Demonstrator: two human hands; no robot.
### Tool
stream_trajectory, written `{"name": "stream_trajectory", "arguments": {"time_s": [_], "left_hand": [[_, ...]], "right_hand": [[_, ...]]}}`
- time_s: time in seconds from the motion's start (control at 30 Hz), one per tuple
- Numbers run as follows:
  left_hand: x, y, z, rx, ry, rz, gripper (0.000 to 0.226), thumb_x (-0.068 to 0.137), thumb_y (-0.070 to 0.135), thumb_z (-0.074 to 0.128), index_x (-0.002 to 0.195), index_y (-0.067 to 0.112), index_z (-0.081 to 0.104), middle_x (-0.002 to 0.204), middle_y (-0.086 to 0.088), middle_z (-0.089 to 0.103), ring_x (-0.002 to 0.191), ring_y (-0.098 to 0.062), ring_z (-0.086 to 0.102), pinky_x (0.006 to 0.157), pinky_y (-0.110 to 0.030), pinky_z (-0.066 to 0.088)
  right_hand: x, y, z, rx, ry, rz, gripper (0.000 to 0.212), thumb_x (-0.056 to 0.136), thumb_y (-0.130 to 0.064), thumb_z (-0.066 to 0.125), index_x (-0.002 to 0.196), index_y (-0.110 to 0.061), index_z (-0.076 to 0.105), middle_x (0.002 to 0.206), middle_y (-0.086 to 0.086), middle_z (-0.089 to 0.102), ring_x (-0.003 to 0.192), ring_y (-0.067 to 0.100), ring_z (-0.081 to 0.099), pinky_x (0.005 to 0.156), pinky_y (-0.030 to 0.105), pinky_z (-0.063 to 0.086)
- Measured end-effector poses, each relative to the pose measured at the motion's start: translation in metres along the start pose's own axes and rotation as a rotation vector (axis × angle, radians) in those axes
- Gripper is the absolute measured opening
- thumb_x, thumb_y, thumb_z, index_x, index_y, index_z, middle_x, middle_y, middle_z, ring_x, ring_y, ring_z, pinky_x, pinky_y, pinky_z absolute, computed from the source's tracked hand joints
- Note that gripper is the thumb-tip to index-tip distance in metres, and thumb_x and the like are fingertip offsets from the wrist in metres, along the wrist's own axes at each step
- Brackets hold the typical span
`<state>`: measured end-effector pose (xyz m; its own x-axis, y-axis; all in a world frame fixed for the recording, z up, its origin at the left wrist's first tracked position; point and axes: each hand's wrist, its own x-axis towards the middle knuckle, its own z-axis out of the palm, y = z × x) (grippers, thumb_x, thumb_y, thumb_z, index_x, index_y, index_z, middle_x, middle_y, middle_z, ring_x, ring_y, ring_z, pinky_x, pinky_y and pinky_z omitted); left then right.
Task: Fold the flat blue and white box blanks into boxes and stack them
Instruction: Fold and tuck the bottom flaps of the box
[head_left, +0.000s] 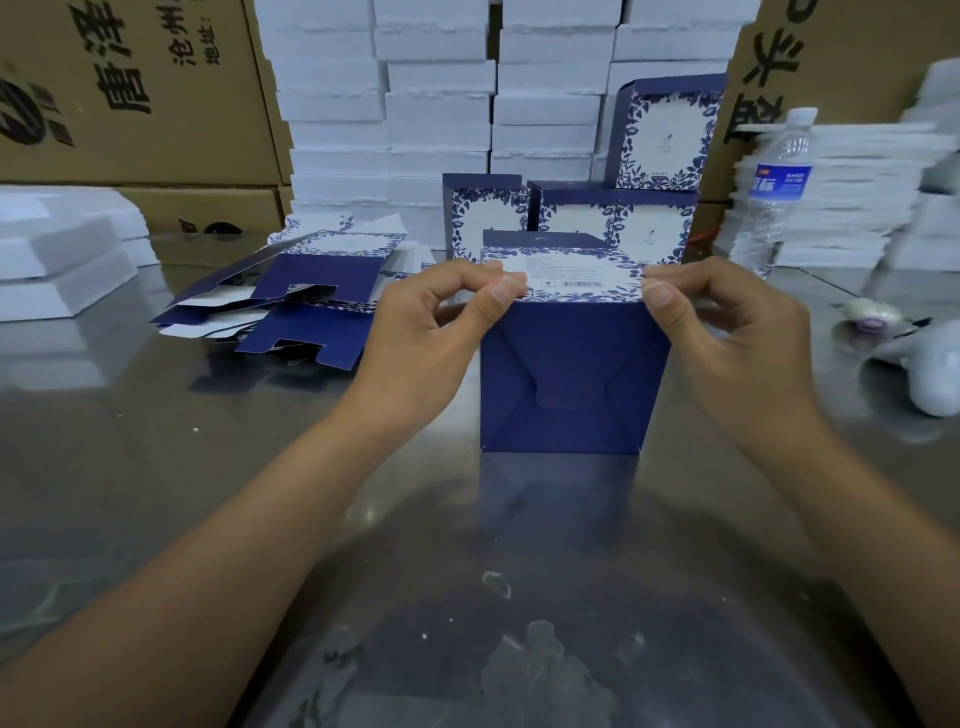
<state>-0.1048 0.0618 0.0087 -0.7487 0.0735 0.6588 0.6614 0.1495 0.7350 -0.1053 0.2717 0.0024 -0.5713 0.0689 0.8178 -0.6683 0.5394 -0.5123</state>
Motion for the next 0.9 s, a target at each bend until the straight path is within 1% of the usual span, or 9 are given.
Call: {"name": "stream_trajectory", "arguments": {"time_s": [0.2,0.3,0.4,0.5,0.57,0.63,0.7,0.83,0.9], "left_hand": [[-0.001,-0.007,0.001,-0.051,0.018,-0.002,0.013,0.090,0.012,0.062,0.085,0.022,0.066,0.094,0.019,0.067,0.110,0.004,0.058,0.089,-0.014,0.046],[-0.007,-0.014,0.005,0.011,0.017,0.013,0.021,0.084,0.012,0.068,0.093,0.030,0.061,0.108,0.021,0.063,0.116,0.004,0.053,0.098,-0.026,0.044],[-0.013,-0.024,0.008,0.020,0.023,-0.042,0.045,0.080,0.013,0.073,0.112,0.036,0.050,0.127,0.017,0.052,0.125,0.002,0.044,0.098,-0.026,0.042],[-0.012,-0.031,0.007,-0.033,-0.041,-0.143,0.067,0.082,0.016,0.073,0.131,0.044,0.036,0.144,0.014,0.040,0.134,-0.005,0.036,0.101,-0.031,0.045],[-0.011,-0.033,0.007,-0.070,-0.086,-0.168,0.075,0.084,0.015,0.070,0.139,0.044,0.028,0.148,0.012,0.036,0.133,-0.008,0.039,0.090,-0.016,0.048],[-0.012,-0.035,0.008,-0.066,-0.082,-0.157,0.075,0.086,0.013,0.067,0.142,0.040,0.026,0.148,0.009,0.036,0.131,-0.008,0.041,0.080,-0.006,0.045],[-0.012,-0.034,0.010,-0.026,-0.048,-0.145,0.071,0.087,0.013,0.067,0.142,0.037,0.029,0.146,0.009,0.039,0.127,-0.005,0.044,0.077,-0.003,0.044],[-0.014,-0.029,0.011,0.091,0.073,-0.093,0.059,0.085,0.018,0.069,0.133,0.036,0.041,0.128,0.022,0.049,0.102,0.016,0.050,0.070,-0.001,0.042],[-0.015,-0.026,0.012,0.147,0.123,-0.059,0.055,0.083,0.019,0.071,0.129,0.035,0.045,0.120,0.030,0.049,0.099,0.013,0.053,0.072,-0.005,0.044]], "right_hand": [[-0.003,0.002,0.003,0.072,-0.001,0.083,0.019,0.098,-0.028,0.045,0.095,-0.028,0.063,0.110,-0.014,0.062,0.105,-0.002,0.057,0.084,0.007,0.041],[-0.006,0.005,0.009,0.094,-0.016,0.117,0.023,0.100,-0.031,0.037,0.099,-0.031,0.060,0.116,-0.017,0.058,0.114,-0.003,0.052,0.092,0.015,0.040],[-0.008,0.008,0.013,0.126,-0.091,0.150,0.008,0.091,-0.041,0.047,0.098,-0.041,0.051,0.104,-0.028,0.058,0.098,-0.007,0.055,0.082,0.013,0.041],[-0.012,0.012,0.012,0.059,-0.241,0.138,0.045,0.080,-0.035,0.071,0.112,-0.047,0.042,0.111,-0.042,0.051,0.108,-0.011,0.052,0.084,0.021,0.045],[-0.014,0.011,0.013,0.013,-0.291,0.131,0.061,0.076,-0.035,0.073,0.122,-0.052,0.036,0.117,-0.041,0.048,0.112,-0.015,0.048,0.085,0.025,0.048],[-0.015,0.009,0.015,0.006,-0.269,0.137,0.065,0.075,-0.034,0.074,0.123,-0.053,0.035,0.121,-0.032,0.050,0.111,-0.010,0.051,0.083,0.030,0.052],[-0.015,0.006,0.016,-0.030,-0.218,0.117,0.064,0.075,-0.032,0.075,0.120,-0.054,0.035,0.119,-0.026,0.052,0.108,-0.005,0.052,0.081,0.035,0.054],[-0.016,-0.005,0.020,-0.097,-0.110,0.081,0.059,0.072,-0.035,0.078,0.117,-0.049,0.041,0.108,-0.036,0.054,0.101,-0.004,0.056,0.078,0.038,0.056],[-0.018,-0.010,0.023,-0.111,-0.052,0.067,0.058,0.070,-0.037,0.076,0.116,-0.047,0.042,0.101,-0.041,0.053,0.096,-0.006,0.058,0.076,0.038,0.056]]}}
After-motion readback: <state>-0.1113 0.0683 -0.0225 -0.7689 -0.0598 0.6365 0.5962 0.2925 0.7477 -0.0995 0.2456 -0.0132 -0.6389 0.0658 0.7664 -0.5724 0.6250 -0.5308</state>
